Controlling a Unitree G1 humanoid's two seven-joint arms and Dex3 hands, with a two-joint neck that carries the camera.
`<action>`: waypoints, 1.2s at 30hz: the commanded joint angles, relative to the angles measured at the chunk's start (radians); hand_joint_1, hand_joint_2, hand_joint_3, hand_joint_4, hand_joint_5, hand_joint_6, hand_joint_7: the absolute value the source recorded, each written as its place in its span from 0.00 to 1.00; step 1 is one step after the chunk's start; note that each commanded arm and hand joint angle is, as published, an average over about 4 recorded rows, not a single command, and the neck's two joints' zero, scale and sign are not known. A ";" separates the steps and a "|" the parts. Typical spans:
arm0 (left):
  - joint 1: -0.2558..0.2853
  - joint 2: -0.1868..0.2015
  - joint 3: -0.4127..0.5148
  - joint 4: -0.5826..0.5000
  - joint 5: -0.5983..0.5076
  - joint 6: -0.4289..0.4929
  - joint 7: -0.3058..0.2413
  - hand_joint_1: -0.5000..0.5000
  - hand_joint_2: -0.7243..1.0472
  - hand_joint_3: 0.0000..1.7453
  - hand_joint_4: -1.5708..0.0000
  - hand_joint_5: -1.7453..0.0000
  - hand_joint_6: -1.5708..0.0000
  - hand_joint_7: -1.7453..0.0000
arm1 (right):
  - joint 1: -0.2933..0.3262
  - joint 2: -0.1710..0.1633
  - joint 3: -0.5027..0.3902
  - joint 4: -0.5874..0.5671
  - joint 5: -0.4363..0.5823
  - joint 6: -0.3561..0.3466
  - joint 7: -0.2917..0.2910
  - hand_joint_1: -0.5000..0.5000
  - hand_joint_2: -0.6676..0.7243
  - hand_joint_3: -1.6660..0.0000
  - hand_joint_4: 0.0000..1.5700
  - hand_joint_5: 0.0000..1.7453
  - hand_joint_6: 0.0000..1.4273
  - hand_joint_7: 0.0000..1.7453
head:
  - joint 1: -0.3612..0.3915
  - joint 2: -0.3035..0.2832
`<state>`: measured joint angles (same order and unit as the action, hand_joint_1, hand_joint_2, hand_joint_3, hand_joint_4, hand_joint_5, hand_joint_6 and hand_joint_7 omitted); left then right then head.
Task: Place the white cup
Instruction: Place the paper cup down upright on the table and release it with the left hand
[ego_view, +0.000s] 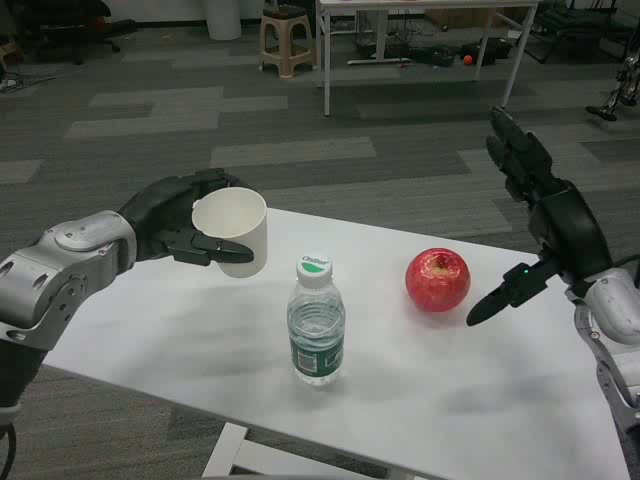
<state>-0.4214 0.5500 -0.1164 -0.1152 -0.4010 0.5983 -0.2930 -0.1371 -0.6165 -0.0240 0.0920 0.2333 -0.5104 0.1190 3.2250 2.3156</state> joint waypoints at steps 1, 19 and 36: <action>0.018 0.008 0.007 -0.001 0.007 -0.012 0.000 0.24 1.00 0.10 1.00 0.47 0.25 0.08 | 0.017 -0.005 0.003 0.005 0.009 -0.003 0.000 0.12 0.55 1.00 0.00 0.00 0.00 0.00 | 0.003 -0.030; 0.019 0.004 0.002 0.007 0.019 -0.014 -0.002 0.24 1.00 0.10 1.00 0.47 0.25 0.08 | 0.017 -0.004 0.004 0.005 0.009 -0.003 0.001 0.12 0.55 1.00 0.00 0.00 0.00 0.00 | 0.003 -0.011; 0.051 -0.003 -0.167 0.320 0.024 -0.410 -0.035 0.33 1.00 0.10 1.00 0.41 0.27 0.08 | 0.017 0.005 0.003 0.009 0.009 -0.003 0.001 0.12 0.55 1.00 0.00 0.00 0.00 0.00 | 0.008 -0.016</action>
<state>-0.3803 0.5513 -0.2754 0.1836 -0.3731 0.2176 -0.3271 -0.1183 -0.6160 -0.0202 0.0964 0.2367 -0.5101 0.1192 3.2332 2.2994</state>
